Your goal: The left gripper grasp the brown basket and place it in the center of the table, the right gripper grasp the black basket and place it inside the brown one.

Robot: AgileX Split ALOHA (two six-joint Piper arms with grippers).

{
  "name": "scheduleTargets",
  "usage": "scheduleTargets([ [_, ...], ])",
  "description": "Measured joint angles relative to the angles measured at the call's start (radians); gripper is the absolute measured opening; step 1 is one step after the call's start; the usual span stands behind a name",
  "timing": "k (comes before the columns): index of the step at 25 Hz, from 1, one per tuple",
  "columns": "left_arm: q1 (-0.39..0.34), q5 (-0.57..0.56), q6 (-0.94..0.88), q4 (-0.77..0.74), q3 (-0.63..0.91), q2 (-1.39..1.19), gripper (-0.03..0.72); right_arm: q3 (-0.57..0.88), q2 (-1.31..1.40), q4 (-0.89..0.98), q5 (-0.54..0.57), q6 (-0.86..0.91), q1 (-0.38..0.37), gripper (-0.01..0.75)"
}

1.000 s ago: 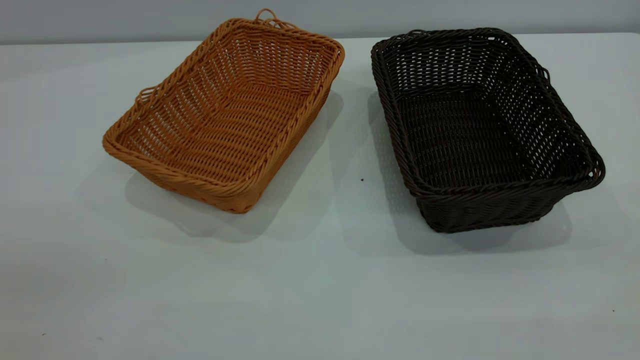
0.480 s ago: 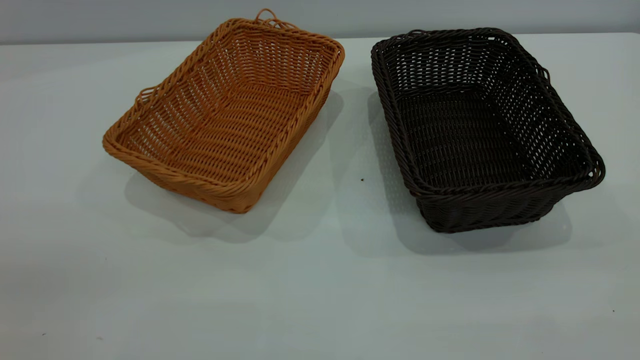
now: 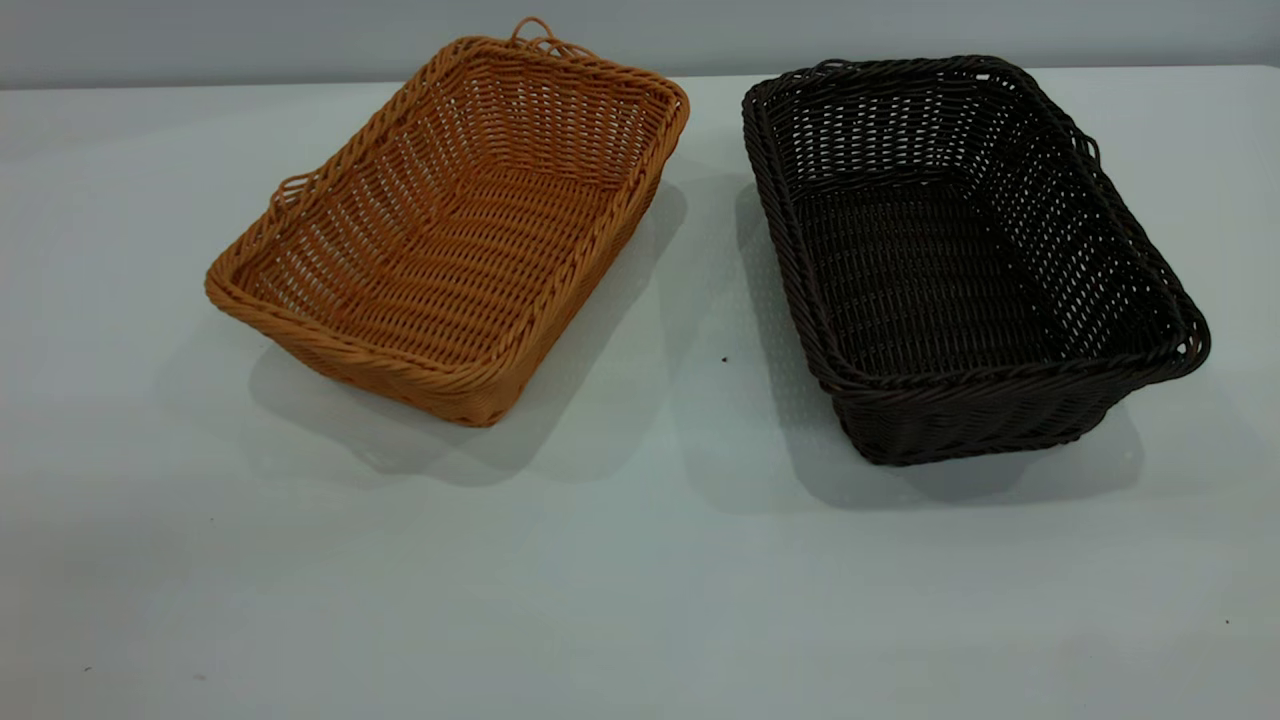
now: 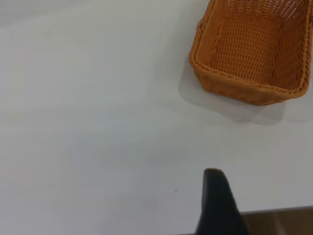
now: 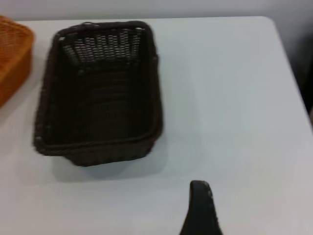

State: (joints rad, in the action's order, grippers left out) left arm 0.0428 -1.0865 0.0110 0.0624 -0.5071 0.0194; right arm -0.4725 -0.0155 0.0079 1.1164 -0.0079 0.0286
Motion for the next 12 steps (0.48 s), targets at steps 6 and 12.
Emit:
scheduleTargets([
  [6, 0.000, 0.001, -0.026, -0.009, 0.000, 0.000, 0.407, 0.000, 0.000, -0.053, 0.000, 0.008, 0.000, 0.467],
  [12, 0.000, 0.118, -0.176, -0.042, 0.000, -0.068, 0.403, -0.011, 0.103, -0.014, -0.026, 0.008, 0.000, 0.467],
])
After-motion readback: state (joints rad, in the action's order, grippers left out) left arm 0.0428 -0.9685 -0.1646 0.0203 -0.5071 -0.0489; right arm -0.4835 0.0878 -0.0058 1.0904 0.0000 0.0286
